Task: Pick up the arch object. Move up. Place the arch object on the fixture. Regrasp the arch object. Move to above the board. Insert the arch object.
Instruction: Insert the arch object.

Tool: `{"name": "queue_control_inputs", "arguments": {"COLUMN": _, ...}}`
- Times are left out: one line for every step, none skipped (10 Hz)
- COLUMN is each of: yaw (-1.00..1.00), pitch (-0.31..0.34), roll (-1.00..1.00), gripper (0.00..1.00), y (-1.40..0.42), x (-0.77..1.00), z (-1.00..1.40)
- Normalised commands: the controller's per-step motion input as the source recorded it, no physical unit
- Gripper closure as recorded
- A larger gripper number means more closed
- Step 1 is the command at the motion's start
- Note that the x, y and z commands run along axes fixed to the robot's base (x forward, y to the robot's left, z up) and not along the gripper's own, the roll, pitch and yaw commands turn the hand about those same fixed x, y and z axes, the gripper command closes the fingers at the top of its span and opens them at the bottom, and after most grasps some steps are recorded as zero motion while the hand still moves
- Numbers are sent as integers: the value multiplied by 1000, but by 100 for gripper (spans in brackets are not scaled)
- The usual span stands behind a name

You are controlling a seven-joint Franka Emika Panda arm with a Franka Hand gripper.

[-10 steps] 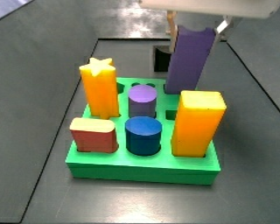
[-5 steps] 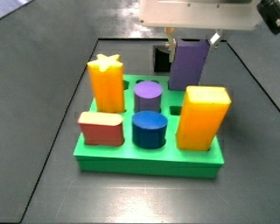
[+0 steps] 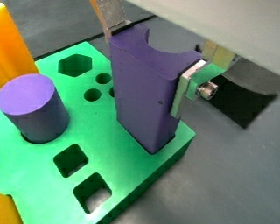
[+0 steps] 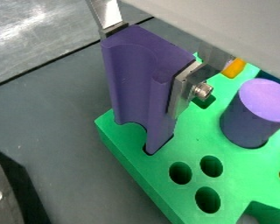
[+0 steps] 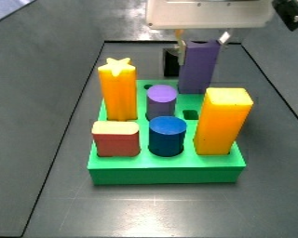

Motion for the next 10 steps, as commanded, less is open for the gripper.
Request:
{"name": "queue_control_inputs", "arguments": {"yaw": -337, "pitch": -113, "roll": 93, "gripper": 100, "y": -143, "x": -663, "z": -620}}
{"name": "queue_control_inputs", "arguments": {"yaw": -574, "pitch": -63, "roll": 120, "gripper": 100, "y": -303, "x": -197, "z": -414}}
{"name": "queue_control_inputs", "arguments": {"yaw": -894, "pitch": 0, "roll": 81, "gripper": 100, "y": 0, "x": -286, "z": -463}}
{"name": "queue_control_inputs", "arguments": {"yaw": -909, "pitch": 0, "roll": 76, "gripper": 100, "y": 0, "x": -277, "z": -491}}
{"name": "queue_control_inputs", "arguments": {"yaw": -720, "pitch": -20, "roll": 100, "gripper": 100, "y": 129, "x": -426, "z": -494}}
{"name": "queue_control_inputs", "arguments": {"yaw": -346, "pitch": -41, "roll": 70, "gripper": 100, "y": 9, "x": -517, "z": -237}}
{"name": "queue_control_inputs", "arguments": {"yaw": 0, "pitch": -104, "roll": -23, "gripper": 100, "y": 0, "x": -23, "z": -134}}
{"name": "queue_control_inputs", "arguments": {"yaw": 320, "pitch": -153, "roll": 71, "gripper": 100, "y": -114, "x": -277, "z": -457}}
{"name": "queue_control_inputs", "arguments": {"yaw": 809, "pitch": -169, "roll": 77, "gripper": 100, "y": 0, "x": -229, "z": -446}}
{"name": "queue_control_inputs", "arguments": {"yaw": 454, "pitch": -124, "roll": 0, "gripper": 100, "y": 0, "x": 0, "z": -51}}
